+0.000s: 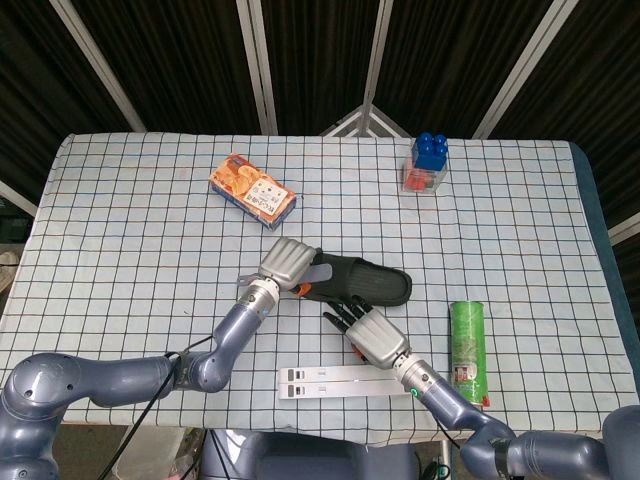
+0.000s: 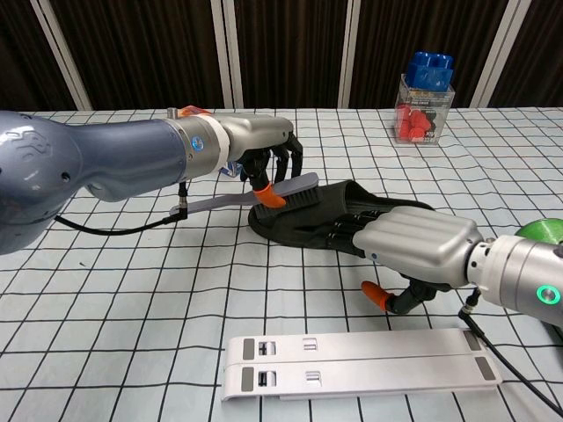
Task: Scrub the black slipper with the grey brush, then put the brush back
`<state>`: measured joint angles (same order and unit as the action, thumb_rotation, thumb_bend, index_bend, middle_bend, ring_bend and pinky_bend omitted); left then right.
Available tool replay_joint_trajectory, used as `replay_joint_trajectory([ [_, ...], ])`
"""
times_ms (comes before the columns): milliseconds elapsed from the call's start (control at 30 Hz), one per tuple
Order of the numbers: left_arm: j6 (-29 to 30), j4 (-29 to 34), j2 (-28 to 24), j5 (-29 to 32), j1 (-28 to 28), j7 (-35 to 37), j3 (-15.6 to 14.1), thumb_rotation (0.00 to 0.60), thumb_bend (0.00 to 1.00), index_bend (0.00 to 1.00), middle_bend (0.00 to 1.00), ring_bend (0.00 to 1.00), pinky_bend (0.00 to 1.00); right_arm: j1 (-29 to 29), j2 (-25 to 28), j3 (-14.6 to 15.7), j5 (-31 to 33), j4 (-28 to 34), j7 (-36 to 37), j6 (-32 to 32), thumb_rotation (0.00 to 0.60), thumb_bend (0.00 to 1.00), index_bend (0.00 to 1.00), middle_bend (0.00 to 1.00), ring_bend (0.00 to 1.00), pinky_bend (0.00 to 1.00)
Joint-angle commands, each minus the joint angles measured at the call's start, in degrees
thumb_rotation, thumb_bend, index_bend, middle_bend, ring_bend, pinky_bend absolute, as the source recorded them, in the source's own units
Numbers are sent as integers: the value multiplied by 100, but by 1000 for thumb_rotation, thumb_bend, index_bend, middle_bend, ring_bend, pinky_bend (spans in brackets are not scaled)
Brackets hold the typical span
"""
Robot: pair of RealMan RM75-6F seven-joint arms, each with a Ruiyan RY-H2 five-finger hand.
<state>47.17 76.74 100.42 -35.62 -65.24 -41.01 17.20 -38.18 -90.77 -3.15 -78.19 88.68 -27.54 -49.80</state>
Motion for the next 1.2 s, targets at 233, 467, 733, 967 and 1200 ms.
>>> replay_joint_trajectory([
  [233, 25, -218, 211, -355, -128, 495, 130, 600, 755, 606, 704, 603, 542, -64, -29, -13, 83, -102, 78, 43, 600, 675, 0, 0, 0, 98],
  [467, 21, -632, 515, -815, -218, 1082, 283, 600, 756, 607, 705, 603, 542, -112, -50, -8, 102, -167, 145, 64, 600, 676, 0, 0, 0, 98],
  [733, -112, -1018, 669, -882, -270, 1193, 180, 600, 756, 607, 706, 604, 542, -139, -36, 24, 122, -151, 147, 53, 600, 675, 0, 0, 0, 98],
  [967, -49, -646, 380, -33, -350, 443, 88, 600, 755, 609, 709, 606, 542, -136, -15, 59, 113, -63, 84, -23, 600, 676, 0, 0, 0, 98],
  [1200, 273, 163, -130, 1179, -472, -509, -114, 600, 755, 611, 710, 607, 542, -122, -1, 97, 137, 36, -9, -90, 600, 676, 0, 0, 0, 98],
])
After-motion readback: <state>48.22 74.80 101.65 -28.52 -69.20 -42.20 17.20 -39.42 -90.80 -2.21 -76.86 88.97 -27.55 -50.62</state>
